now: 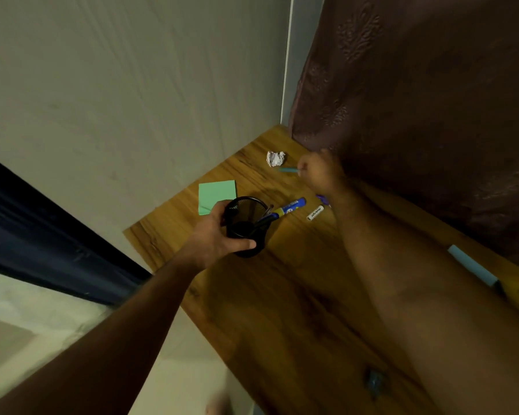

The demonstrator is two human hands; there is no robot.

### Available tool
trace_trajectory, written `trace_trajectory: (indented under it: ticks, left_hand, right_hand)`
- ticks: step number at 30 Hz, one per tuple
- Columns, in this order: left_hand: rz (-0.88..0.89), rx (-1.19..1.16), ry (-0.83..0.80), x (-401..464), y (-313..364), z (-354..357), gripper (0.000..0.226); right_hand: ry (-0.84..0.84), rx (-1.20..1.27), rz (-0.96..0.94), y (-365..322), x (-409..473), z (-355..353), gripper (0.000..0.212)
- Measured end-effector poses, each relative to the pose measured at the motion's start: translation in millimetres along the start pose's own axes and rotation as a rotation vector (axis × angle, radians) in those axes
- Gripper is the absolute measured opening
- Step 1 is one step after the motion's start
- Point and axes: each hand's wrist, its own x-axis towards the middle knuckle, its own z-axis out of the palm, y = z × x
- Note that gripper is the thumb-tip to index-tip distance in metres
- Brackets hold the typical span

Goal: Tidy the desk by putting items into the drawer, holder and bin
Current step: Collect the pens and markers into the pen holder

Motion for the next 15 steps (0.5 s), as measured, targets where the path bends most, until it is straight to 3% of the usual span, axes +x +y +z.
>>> trace_trajectory:
  ticks: [3, 6, 11, 15]
  left_hand:
    - [0.007, 0.013, -0.023, -1.2, 0.7, 1.4, 0.096]
    - [0.011, 0.032, -0.057, -4.9, 1.1, -0.2, 0.099]
    - [0.022, 0.060, -0.102, -16.8, 6.5, -4.2, 0.104]
    - [0.048, 0.060, -0.139, -29.4, 14.3, -5.9, 0.104]
  right_hand:
    - [-0.016, 0.248, -0.080, -12.5, -0.8, -24.9, 0.005]
    - [-0.154, 0.382, -0.199, -32.2, -12.9, -67.6, 0.006]
    - [-0.379, 0.222, -0.357, -67.9, -47.6, -117.1, 0.008]
    - [-0.420, 0.187, -0.265, -82.8, -75.4, -109.7, 0.008]
